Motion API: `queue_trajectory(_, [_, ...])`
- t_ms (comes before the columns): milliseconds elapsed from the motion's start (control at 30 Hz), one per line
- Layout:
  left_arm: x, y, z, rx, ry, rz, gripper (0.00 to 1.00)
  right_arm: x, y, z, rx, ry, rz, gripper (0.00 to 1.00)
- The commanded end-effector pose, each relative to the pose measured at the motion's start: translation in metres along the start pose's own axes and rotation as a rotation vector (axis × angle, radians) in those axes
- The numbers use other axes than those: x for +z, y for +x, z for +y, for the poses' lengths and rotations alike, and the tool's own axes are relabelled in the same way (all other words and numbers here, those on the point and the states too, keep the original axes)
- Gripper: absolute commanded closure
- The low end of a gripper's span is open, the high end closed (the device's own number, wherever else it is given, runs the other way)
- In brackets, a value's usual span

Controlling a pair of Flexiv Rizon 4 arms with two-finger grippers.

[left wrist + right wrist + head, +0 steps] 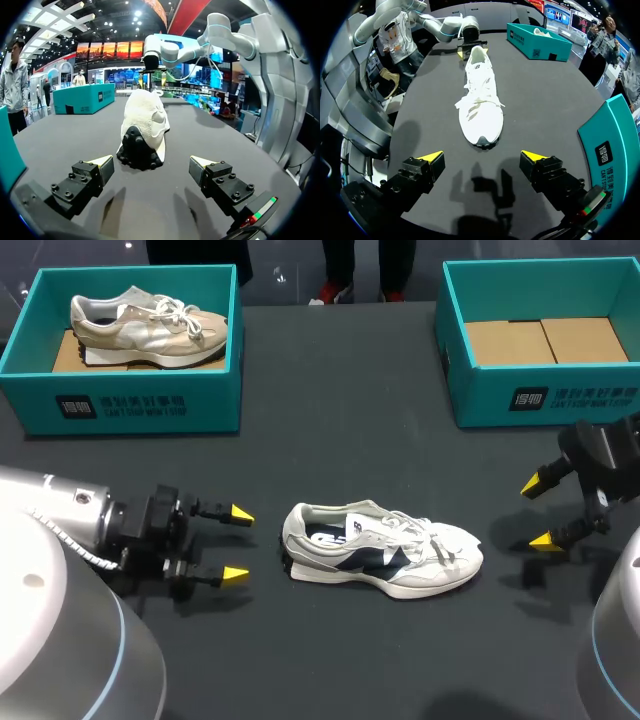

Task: Take the shoe out of the shoebox, open the shoe tongue, remove and reinsert the insole, then place the shoe into the shoebox

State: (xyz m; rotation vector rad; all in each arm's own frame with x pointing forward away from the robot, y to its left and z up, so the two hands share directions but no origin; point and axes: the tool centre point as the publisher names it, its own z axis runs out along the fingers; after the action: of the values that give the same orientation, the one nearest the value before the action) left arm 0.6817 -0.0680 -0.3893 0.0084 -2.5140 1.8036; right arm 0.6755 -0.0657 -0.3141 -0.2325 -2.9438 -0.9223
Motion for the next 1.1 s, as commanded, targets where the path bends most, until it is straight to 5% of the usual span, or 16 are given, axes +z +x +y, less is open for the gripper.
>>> queue_trajectory(33, [0.008, -0.004, 0.001, 0.002, -0.004, 0.000, 0.00, 0.000, 0.001, 0.000, 0.000, 0.001, -0.001, 0.00])
queue_trajectory(1100, [0.059, -0.014, -0.004, -0.001, 0.005, 0.064, 0.00, 0.000, 0.001, 0.000, 0.000, 0.001, -0.001, 0.00])
